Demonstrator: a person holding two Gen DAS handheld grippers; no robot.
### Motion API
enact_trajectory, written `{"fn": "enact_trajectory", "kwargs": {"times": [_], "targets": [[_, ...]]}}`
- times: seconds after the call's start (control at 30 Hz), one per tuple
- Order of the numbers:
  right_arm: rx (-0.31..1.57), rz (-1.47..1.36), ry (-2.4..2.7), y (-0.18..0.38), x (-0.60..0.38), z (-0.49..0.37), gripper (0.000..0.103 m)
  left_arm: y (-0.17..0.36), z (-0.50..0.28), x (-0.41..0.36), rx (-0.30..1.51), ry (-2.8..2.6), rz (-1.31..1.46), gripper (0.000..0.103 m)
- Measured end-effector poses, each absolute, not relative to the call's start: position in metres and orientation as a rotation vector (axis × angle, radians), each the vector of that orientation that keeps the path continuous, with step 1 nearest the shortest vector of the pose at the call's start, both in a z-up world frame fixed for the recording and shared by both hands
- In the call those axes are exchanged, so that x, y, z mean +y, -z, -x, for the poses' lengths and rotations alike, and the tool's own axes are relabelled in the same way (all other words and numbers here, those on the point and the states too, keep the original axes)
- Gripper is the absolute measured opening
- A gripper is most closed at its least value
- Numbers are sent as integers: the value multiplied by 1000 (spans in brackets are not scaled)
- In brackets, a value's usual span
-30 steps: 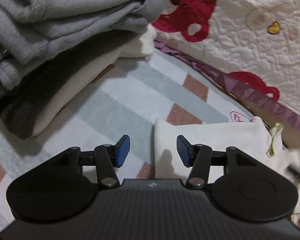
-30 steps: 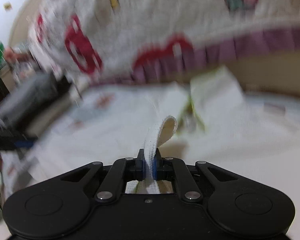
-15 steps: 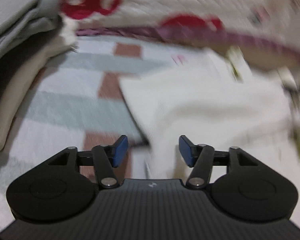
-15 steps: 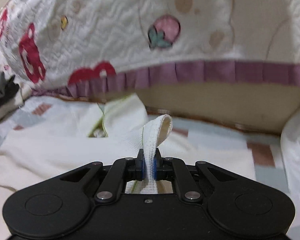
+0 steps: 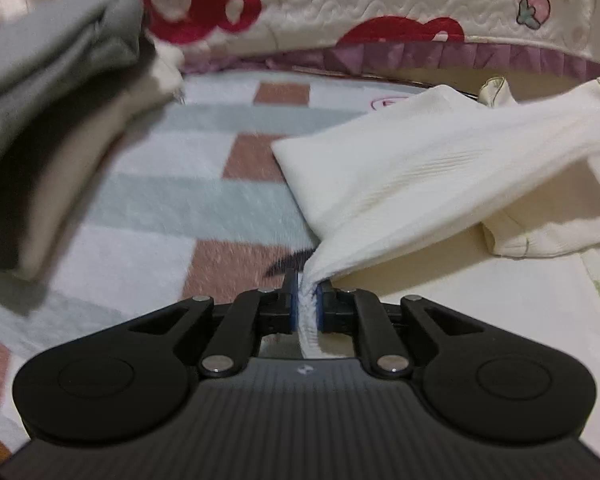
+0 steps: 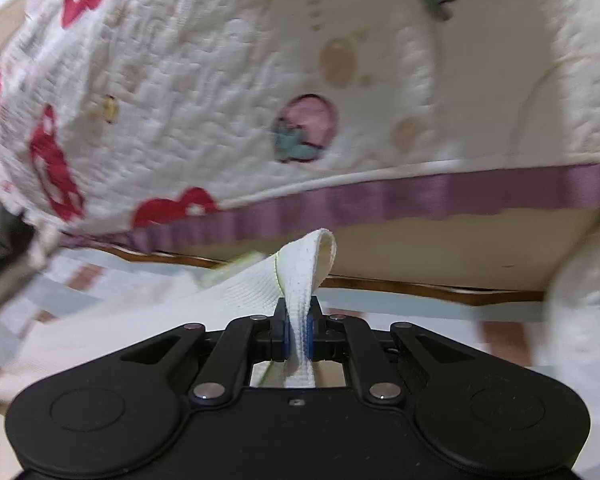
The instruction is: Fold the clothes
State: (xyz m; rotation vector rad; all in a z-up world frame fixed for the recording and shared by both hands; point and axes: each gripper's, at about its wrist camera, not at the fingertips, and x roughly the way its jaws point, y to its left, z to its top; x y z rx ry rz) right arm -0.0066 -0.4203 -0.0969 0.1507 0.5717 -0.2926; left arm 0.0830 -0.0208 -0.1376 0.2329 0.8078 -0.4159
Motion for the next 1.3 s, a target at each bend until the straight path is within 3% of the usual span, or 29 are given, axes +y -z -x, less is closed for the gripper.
{"fn": "enact_trajectory", "kwargs": {"times": [0.13,0.43,0.63,0.7,0.77,0.8,1.0,1.07,1.1,1.3], "targets": [[675,-199,283,129,-434,1,9,139,-66,-56,711,370,-485,8],[845,-76,344,179,-429,-2,8,135,-68,-38,797,366,-409,11],[853,44,355,186,-421,-2,8,151,-74,-48,838,376,-506,13],[850,58,373,184,-421,0,13,149,-77,-48,857,380,-527,18],[864,84,460,178,-421,7,17,144,-81,-44,888,383,-541,36],[870,84,498,173,-420,12,24,141,-84,-38,927,397,-511,37],[862,-256,323,123,-402,73,38,136,-95,22,1175,479,-103,47],[849,-318,221,109,-384,99,42,142,-90,39,1239,523,40,55],[838,-339,181,103,-375,112,47,143,-85,42,1222,535,75,58],[846,-371,231,87,-392,212,50,144,-73,25,1202,557,62,76]]}}
